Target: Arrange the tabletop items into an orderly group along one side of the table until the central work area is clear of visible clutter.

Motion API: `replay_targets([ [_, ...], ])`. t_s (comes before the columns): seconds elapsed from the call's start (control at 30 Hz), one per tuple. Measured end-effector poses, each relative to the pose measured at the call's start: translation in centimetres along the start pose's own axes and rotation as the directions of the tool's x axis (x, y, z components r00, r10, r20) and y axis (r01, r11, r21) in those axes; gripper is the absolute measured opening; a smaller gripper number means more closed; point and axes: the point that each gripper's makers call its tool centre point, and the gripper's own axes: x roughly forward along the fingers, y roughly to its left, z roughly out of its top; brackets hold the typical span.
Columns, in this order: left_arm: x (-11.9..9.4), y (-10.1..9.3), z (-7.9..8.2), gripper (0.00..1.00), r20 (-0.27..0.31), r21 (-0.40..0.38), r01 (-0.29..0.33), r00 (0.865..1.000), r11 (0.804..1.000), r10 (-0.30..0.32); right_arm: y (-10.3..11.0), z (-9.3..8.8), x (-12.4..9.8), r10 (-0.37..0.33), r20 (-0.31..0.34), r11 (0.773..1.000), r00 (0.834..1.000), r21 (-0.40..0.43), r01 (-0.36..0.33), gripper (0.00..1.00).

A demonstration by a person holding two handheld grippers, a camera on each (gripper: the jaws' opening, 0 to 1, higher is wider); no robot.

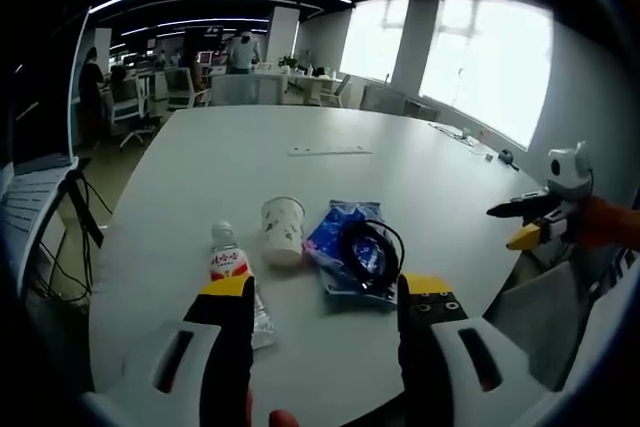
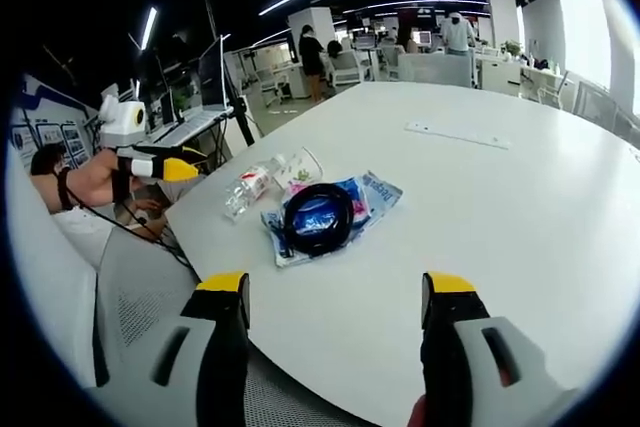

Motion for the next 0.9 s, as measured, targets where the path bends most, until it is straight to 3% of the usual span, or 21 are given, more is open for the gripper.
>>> replay_targets([
  [0.9,-0.2,1.8,-0.7,0.56,-0.024,-0.017,-0.037,0.999,0.999,0.036,0.4,-1.0,-0.1,-0.003,-0.010,1.000,1.000,0.019,0.004,0.69],
])
